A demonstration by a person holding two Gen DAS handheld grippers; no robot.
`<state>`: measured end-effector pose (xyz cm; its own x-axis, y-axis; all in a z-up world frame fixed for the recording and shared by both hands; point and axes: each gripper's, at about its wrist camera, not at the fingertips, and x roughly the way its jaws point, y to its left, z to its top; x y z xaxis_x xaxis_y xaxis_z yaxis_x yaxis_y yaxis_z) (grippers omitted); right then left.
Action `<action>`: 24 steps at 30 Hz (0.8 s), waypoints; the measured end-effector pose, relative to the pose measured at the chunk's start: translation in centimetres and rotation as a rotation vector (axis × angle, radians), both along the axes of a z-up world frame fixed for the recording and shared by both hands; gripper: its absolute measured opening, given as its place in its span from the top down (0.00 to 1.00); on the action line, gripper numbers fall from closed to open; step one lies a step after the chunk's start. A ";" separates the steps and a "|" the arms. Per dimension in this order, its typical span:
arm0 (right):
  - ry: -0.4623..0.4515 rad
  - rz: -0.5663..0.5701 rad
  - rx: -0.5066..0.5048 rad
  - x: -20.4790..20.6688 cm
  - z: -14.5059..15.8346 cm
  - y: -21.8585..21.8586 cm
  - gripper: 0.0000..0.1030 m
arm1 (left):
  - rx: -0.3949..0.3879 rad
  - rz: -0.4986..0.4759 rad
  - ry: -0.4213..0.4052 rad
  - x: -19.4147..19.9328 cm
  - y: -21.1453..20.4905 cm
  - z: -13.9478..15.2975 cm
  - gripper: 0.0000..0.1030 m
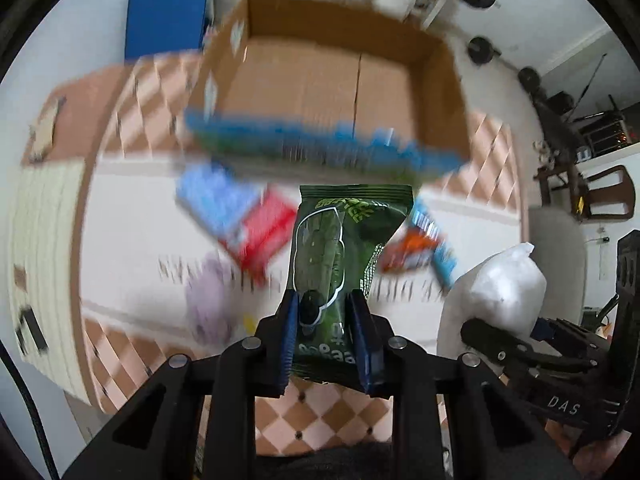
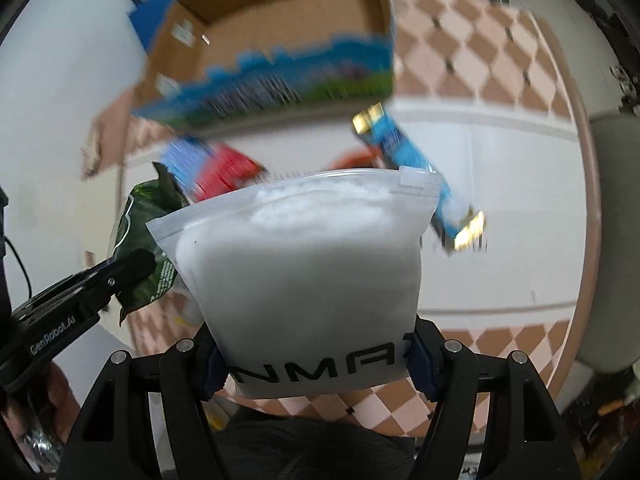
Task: Organize soft objects
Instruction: 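Carry both packs into the cardboard box and open both grippers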
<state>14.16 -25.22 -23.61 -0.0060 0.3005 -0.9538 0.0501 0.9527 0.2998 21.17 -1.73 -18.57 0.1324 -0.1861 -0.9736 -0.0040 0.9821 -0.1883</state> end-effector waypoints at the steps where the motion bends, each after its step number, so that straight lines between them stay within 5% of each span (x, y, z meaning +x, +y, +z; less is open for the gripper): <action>1: -0.014 0.002 0.007 2.0 1.3 0.8 0.29 | 0.002 -0.003 -0.023 1.6 0.0 0.9 0.78; 6: -0.101 -0.020 -0.004 9.9 6.7 2.4 0.29 | 0.003 -0.007 -0.096 10.1 0.5 2.4 0.78; 9: -0.109 -0.059 -0.032 15.2 6.1 4.6 0.29 | -0.019 -0.008 -0.085 15.6 1.1 1.0 0.78; 14: -0.065 -0.112 -0.064 23.9 1.9 6.7 0.29 | -0.020 -0.014 -0.026 23.6 1.6 -3.3 0.78; 17: -0.034 -0.125 -0.085 29.2 -3.2 9.1 0.29 | -0.040 -0.027 0.042 27.8 1.7 -7.1 0.78; 24: 0.048 -0.122 -0.138 36.1 -11.2 10.1 0.29 | -0.030 -0.053 0.156 32.4 1.2 -13.6 0.78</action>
